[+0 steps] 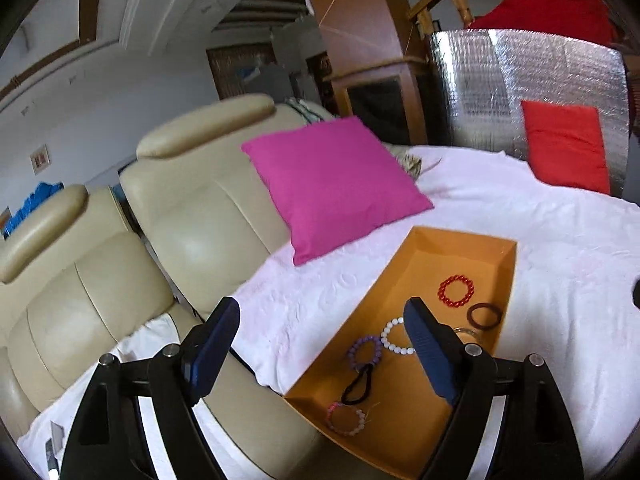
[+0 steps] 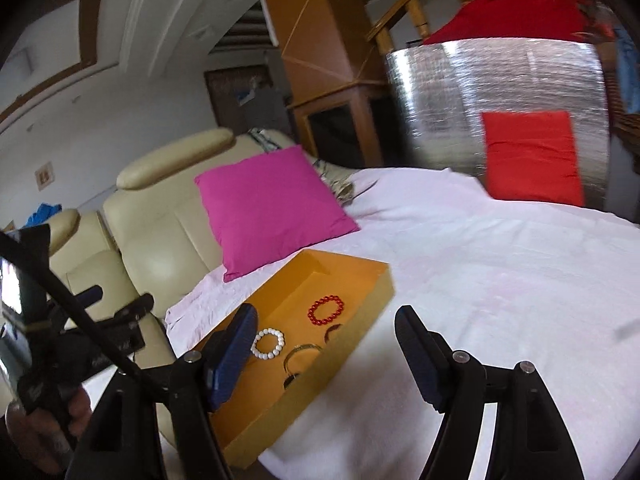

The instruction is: Organize jewelry

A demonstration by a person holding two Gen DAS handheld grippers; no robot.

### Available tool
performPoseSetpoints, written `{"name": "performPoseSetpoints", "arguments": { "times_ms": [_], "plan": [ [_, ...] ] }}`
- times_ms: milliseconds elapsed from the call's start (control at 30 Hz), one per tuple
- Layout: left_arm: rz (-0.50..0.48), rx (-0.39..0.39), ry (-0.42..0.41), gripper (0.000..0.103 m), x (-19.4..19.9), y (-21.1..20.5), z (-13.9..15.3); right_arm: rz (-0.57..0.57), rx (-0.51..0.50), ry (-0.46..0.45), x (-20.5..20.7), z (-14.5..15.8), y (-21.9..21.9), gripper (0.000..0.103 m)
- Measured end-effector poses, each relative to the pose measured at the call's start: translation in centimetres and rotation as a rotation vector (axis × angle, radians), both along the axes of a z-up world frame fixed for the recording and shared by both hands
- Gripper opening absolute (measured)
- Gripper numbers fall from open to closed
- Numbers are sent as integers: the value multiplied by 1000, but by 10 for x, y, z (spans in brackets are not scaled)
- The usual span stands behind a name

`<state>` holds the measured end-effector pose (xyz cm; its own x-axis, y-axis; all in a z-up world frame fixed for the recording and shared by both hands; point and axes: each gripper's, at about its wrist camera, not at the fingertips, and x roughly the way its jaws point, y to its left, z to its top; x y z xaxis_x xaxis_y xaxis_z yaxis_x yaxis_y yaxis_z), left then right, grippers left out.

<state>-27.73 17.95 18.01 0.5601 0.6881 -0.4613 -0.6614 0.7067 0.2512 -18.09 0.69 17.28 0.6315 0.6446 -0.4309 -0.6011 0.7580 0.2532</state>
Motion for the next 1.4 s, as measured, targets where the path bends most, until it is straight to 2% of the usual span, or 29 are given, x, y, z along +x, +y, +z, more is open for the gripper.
{"name": "performPoseSetpoints", "arguments": {
  "times_ms": [267, 433, 633, 833, 1400],
  "plan": [
    [-14, 39, -56, 85, -50, -25, 44, -70, -99, -10, -63, 31, -32, 75],
    [-13, 47, -95, 92, -82, -33, 63, -61, -101, -4, -94, 48, -30, 75],
    [4, 24, -124, 95, -111, -34, 75, -48, -128, 8, -124, 57, -16, 75],
    [13, 24, -130, 95, -116, -32, 75, -50, -135, -2, -137, 61, -12, 75],
    [31, 13, -123, 95, -116, -22, 73, -39, -138, 12, -133, 59, -6, 75]
  ]
}}
